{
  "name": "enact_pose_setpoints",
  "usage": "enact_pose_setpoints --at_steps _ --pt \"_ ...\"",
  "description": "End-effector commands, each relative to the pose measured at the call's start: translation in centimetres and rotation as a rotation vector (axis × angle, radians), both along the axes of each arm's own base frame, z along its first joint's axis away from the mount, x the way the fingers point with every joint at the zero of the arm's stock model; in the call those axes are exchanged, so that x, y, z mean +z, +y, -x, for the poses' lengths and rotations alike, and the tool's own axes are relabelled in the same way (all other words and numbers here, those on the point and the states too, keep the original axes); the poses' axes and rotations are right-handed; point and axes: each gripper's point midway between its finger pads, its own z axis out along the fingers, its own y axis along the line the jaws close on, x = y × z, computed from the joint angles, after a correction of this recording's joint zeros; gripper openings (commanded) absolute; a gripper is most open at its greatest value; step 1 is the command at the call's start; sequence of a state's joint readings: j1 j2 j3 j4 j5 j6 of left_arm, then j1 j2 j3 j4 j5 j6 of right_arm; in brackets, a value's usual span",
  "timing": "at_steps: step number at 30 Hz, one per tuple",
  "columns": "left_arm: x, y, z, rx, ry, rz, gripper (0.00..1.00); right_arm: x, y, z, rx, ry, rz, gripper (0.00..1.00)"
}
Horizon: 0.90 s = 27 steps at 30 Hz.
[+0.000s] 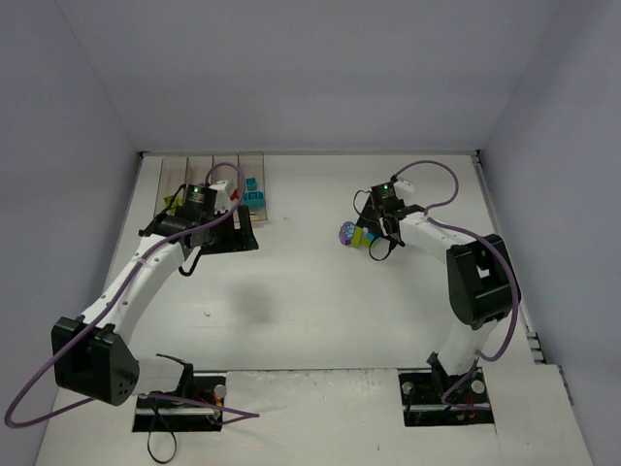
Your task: Sort the legos into containers by color
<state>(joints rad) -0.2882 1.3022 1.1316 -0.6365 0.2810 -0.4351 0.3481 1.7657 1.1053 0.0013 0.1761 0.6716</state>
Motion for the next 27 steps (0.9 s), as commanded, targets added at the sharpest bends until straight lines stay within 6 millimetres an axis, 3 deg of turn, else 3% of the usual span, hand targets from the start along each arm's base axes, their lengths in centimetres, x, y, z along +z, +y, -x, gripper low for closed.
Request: enact_pose_setpoints --at_steps 1,14,27 --pt "2.6 -0.7 -1.5 -0.001 -0.091 0.029 0.72 0.8 -0.5 -0.5 -0.070 -0.013 0.006 0.59" --pt "2.4 -0.9 -1.8 0.002 -0.085 0.034 0.72 -0.5 -1.3 0.2 -0.086 0.019 0.038 0.42" --pt "2.1 -1.2 -1.7 -0.010 -0.078 0.029 0.72 -1.7 -1.3 0.8 -0.074 0.070 0.050 0.46"
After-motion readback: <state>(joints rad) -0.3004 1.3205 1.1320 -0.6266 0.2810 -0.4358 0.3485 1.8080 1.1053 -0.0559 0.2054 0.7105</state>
